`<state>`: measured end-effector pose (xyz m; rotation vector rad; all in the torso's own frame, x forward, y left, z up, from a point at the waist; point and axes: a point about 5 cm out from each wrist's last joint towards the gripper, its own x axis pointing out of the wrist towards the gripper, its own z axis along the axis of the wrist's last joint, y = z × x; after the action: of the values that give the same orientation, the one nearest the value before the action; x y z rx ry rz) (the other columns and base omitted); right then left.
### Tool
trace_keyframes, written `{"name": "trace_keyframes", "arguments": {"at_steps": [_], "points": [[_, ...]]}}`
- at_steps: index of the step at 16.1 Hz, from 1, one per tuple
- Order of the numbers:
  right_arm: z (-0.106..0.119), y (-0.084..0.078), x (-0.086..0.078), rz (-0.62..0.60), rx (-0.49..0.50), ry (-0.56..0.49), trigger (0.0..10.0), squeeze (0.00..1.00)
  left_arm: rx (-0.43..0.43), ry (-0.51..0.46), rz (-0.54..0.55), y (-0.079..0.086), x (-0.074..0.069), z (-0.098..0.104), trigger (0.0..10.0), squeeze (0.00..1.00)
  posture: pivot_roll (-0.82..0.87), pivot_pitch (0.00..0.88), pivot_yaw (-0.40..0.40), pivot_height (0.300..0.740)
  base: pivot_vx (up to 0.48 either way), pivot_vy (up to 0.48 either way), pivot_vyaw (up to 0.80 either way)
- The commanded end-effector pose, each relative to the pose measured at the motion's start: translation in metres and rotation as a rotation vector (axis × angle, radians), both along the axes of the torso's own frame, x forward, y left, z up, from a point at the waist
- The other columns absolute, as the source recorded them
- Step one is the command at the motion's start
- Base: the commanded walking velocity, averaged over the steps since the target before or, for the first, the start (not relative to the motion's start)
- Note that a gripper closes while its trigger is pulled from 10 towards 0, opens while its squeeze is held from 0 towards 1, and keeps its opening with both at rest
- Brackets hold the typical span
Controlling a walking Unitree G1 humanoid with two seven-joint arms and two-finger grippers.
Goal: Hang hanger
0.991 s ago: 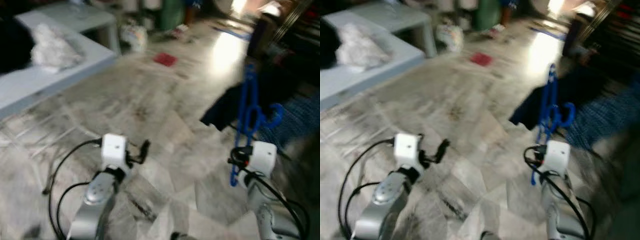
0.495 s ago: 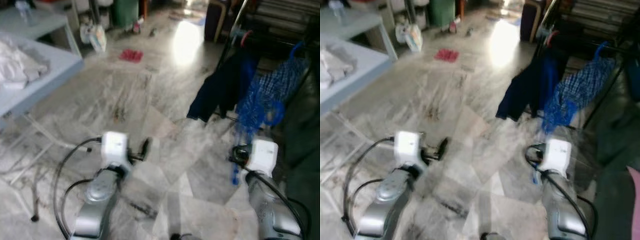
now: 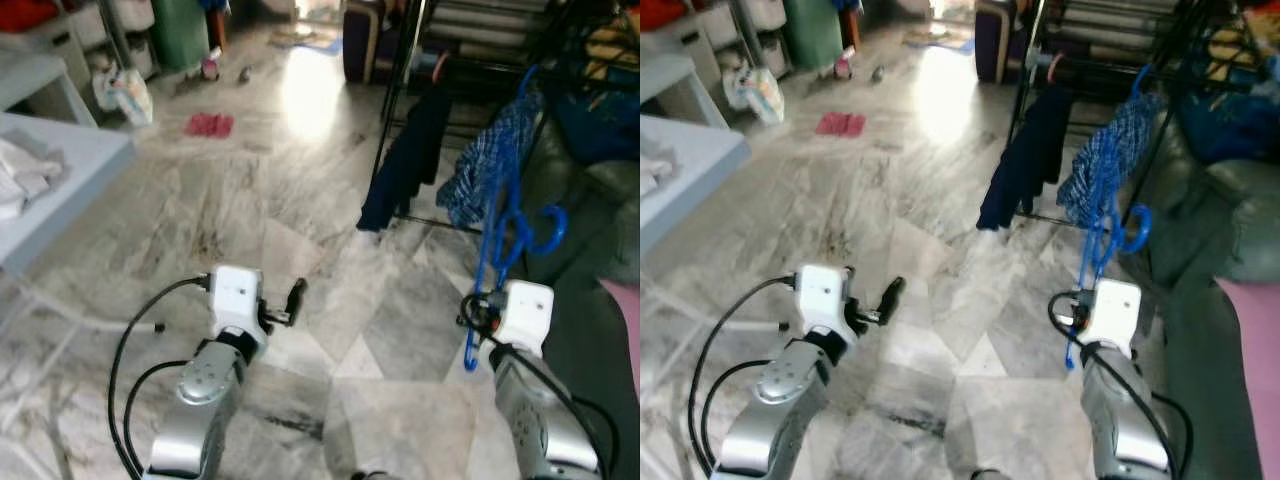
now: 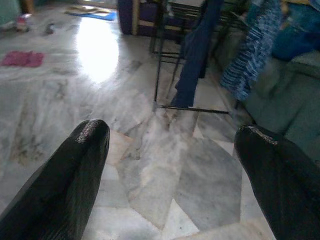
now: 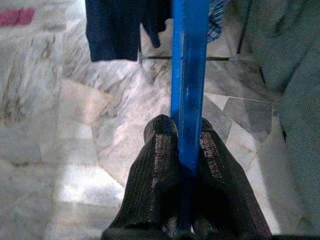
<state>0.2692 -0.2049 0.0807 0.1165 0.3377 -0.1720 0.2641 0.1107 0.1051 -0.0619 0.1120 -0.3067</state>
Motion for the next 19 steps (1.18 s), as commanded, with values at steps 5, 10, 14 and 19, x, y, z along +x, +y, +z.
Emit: {"name": "trace_keyframes", "arguments": {"at_steps": [5, 10, 14, 19], "points": [[0.002, 0.004, 0.000, -0.015, -0.005, -0.014, 10.0, 0.00, -0.009, -0.027, -0.059, 0.002, -0.005, 0.002, 10.0, 0.00, -0.02, 0.104, -0.026, 0.740, 0.000, 0.000, -0.51], [0.003, -0.013, 0.000, -0.144, -0.059, -0.009, 10.0, 0.00, -0.023, -0.030, -0.088, -0.001, -0.005, 0.002, 10.0, 0.00, -0.02, 0.111, -0.025, 0.740, 0.154, 0.000, -0.51], [0.000, -0.011, -0.003, -0.145, -0.046, 0.004, 10.0, 0.00, -0.026, -0.027, -0.112, -0.004, -0.005, 0.002, 10.0, 0.00, -0.03, 0.111, -0.023, 0.740, 0.345, 0.000, -0.13], [-0.009, -0.006, -0.005, -0.115, -0.036, 0.061, 10.0, 0.00, -0.028, -0.020, -0.127, -0.007, -0.005, 0.001, 10.0, 0.00, -0.03, 0.110, -0.020, 0.740, 0.412, 0.000, 0.00]]}}
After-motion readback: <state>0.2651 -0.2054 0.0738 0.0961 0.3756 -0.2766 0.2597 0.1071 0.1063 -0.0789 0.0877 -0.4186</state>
